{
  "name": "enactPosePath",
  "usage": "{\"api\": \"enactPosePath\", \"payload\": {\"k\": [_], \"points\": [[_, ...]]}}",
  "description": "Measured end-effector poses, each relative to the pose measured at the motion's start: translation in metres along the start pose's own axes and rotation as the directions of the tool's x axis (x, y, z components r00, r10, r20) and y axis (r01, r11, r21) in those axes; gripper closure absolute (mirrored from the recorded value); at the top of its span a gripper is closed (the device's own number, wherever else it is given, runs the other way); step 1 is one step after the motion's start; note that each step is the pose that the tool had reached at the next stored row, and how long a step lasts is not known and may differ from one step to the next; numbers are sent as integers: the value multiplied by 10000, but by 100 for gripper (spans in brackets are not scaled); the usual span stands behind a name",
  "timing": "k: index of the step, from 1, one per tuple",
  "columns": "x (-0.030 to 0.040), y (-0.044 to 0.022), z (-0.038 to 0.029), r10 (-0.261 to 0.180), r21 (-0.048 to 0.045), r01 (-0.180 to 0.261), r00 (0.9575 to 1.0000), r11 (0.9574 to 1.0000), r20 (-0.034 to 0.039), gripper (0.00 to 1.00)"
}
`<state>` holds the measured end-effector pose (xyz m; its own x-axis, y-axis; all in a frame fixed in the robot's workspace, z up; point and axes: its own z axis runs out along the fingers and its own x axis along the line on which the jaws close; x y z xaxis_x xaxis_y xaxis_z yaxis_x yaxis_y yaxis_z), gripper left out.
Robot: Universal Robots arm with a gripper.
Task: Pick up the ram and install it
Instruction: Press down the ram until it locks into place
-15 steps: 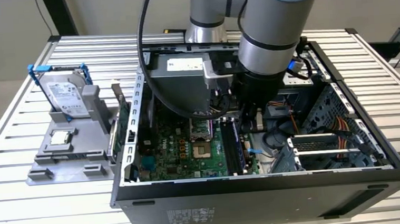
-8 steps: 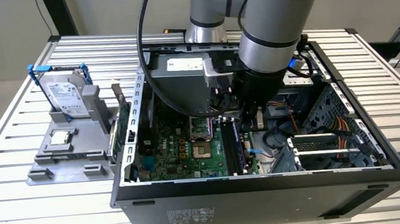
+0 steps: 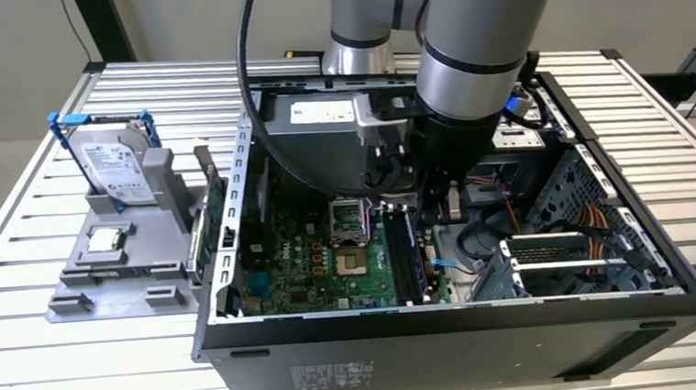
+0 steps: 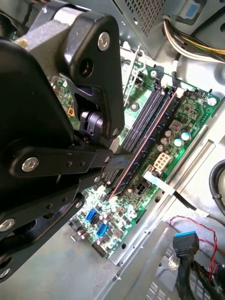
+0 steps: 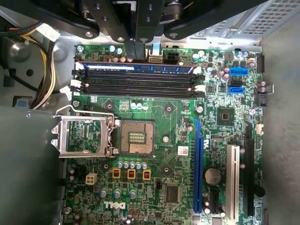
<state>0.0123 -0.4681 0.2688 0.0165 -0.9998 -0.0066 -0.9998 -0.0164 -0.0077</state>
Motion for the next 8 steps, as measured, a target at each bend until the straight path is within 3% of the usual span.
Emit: {"api": "enactPosePath", "payload": {"k": [8], "points": [[-1,-1,-165,-2,0,2,10000,10000,0,100]]}}
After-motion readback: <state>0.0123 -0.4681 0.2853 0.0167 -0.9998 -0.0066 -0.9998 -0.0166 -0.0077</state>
